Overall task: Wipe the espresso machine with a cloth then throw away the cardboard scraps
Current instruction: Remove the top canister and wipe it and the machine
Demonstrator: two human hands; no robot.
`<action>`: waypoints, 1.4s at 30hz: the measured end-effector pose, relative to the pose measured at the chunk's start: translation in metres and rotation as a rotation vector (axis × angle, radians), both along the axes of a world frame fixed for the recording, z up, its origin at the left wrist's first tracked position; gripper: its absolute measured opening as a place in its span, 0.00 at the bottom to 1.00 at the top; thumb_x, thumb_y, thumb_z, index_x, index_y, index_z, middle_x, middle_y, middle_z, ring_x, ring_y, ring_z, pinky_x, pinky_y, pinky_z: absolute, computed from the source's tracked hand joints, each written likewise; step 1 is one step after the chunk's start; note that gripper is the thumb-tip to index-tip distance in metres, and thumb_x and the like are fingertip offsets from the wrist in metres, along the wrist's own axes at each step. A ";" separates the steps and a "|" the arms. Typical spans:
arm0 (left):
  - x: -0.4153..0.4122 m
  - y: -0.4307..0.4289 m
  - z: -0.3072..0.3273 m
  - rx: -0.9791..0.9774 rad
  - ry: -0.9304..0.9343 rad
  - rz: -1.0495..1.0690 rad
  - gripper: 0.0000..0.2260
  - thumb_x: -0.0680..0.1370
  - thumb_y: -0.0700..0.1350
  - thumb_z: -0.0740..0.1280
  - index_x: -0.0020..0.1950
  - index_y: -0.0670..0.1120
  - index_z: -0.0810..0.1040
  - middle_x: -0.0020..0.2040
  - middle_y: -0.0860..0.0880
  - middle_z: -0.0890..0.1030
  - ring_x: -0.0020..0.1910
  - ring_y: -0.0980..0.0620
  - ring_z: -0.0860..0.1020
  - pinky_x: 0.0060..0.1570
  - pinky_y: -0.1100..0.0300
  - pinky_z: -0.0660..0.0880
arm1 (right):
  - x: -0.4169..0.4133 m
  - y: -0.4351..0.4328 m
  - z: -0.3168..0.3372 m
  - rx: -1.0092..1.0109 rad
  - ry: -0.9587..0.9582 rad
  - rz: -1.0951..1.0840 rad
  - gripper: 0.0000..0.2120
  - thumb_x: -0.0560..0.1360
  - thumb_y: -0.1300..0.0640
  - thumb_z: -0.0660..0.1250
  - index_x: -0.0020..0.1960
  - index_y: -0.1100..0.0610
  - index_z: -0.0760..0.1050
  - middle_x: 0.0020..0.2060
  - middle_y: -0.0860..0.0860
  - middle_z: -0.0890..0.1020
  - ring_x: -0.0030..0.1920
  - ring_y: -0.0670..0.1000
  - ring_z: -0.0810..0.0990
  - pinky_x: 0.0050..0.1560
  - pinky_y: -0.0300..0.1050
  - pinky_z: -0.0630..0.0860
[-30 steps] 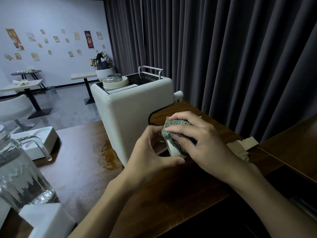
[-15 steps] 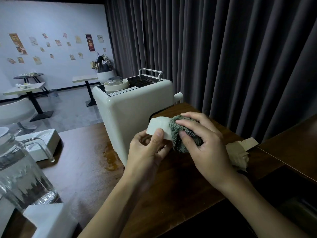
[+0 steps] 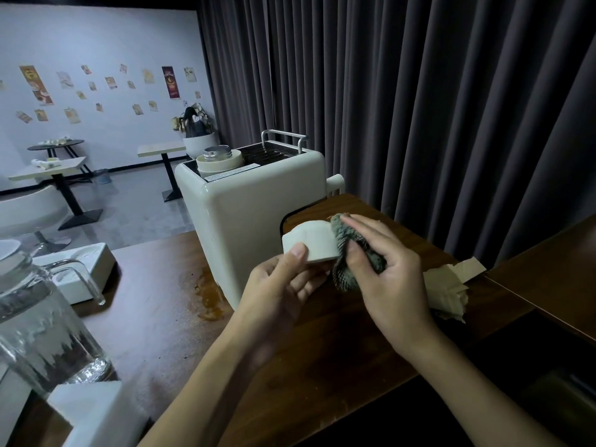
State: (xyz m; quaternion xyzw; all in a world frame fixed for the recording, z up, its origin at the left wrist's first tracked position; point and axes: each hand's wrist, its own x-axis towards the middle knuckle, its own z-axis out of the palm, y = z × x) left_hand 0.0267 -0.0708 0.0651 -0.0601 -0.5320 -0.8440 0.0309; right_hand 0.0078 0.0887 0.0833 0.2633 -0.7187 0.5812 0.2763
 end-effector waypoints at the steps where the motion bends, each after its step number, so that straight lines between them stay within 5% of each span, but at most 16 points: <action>1: -0.001 0.001 -0.002 0.001 -0.004 0.000 0.22 0.72 0.56 0.75 0.59 0.43 0.84 0.60 0.39 0.83 0.60 0.45 0.82 0.57 0.56 0.79 | -0.001 -0.001 0.000 -0.038 -0.036 -0.002 0.15 0.79 0.64 0.64 0.65 0.56 0.77 0.61 0.47 0.79 0.64 0.39 0.74 0.62 0.31 0.70; 6: -0.004 -0.002 0.001 -0.124 0.069 0.064 0.18 0.75 0.56 0.68 0.59 0.48 0.85 0.54 0.47 0.84 0.53 0.51 0.80 0.52 0.60 0.77 | 0.002 -0.003 -0.006 0.064 0.112 -0.111 0.16 0.78 0.64 0.65 0.66 0.57 0.76 0.63 0.49 0.77 0.65 0.40 0.73 0.63 0.29 0.67; 12: -0.002 0.000 0.002 -0.397 0.053 0.263 0.40 0.61 0.69 0.77 0.63 0.46 0.74 0.55 0.45 0.83 0.49 0.55 0.82 0.44 0.62 0.77 | 0.006 -0.007 -0.010 0.170 0.286 -0.129 0.16 0.77 0.63 0.66 0.64 0.59 0.77 0.64 0.52 0.76 0.66 0.43 0.71 0.65 0.31 0.66; 18: 0.002 -0.005 -0.002 -0.332 0.081 0.236 0.39 0.59 0.69 0.79 0.59 0.46 0.76 0.46 0.54 0.84 0.44 0.59 0.82 0.39 0.67 0.76 | 0.000 -0.003 -0.005 -0.001 0.013 0.006 0.15 0.80 0.65 0.63 0.65 0.56 0.76 0.62 0.47 0.78 0.64 0.38 0.73 0.62 0.27 0.67; 21: 0.001 -0.002 0.004 -0.278 0.119 0.224 0.37 0.63 0.67 0.78 0.61 0.43 0.77 0.45 0.54 0.84 0.42 0.60 0.80 0.40 0.67 0.75 | 0.004 -0.006 -0.007 0.036 0.039 -0.050 0.16 0.79 0.64 0.64 0.67 0.58 0.76 0.62 0.48 0.78 0.65 0.36 0.71 0.62 0.25 0.64; 25: 0.000 -0.005 0.004 -0.312 0.132 0.184 0.28 0.71 0.62 0.75 0.62 0.44 0.81 0.55 0.45 0.85 0.55 0.47 0.83 0.54 0.55 0.77 | 0.006 -0.007 -0.012 0.080 0.105 -0.091 0.17 0.80 0.61 0.63 0.68 0.57 0.74 0.65 0.50 0.76 0.67 0.38 0.70 0.64 0.26 0.64; 29: 0.004 -0.008 0.002 -0.343 0.138 0.175 0.23 0.74 0.57 0.73 0.64 0.46 0.81 0.58 0.46 0.84 0.58 0.50 0.82 0.52 0.63 0.77 | -0.002 -0.003 -0.004 -0.005 -0.018 0.001 0.16 0.80 0.64 0.62 0.66 0.56 0.75 0.62 0.46 0.77 0.64 0.38 0.73 0.62 0.27 0.67; 34: 0.003 0.006 0.003 -0.271 0.100 0.274 0.29 0.68 0.55 0.76 0.62 0.43 0.73 0.44 0.54 0.86 0.43 0.59 0.84 0.40 0.67 0.77 | 0.003 -0.008 -0.011 0.027 0.038 -0.082 0.17 0.79 0.64 0.64 0.67 0.57 0.75 0.64 0.48 0.76 0.66 0.37 0.70 0.62 0.26 0.65; 38: 0.004 0.005 0.005 -0.390 0.167 0.368 0.34 0.61 0.58 0.81 0.60 0.46 0.72 0.53 0.53 0.83 0.54 0.56 0.83 0.48 0.61 0.80 | 0.006 -0.010 -0.016 0.068 0.153 -0.091 0.17 0.78 0.65 0.64 0.67 0.58 0.75 0.64 0.48 0.76 0.67 0.38 0.70 0.64 0.27 0.64; 42: 0.006 -0.003 0.008 -0.423 0.233 0.285 0.32 0.62 0.54 0.82 0.61 0.47 0.75 0.59 0.50 0.83 0.59 0.50 0.81 0.53 0.55 0.80 | -0.002 -0.002 -0.010 -0.030 0.008 -0.018 0.18 0.80 0.67 0.61 0.67 0.55 0.74 0.63 0.45 0.77 0.65 0.38 0.73 0.63 0.30 0.68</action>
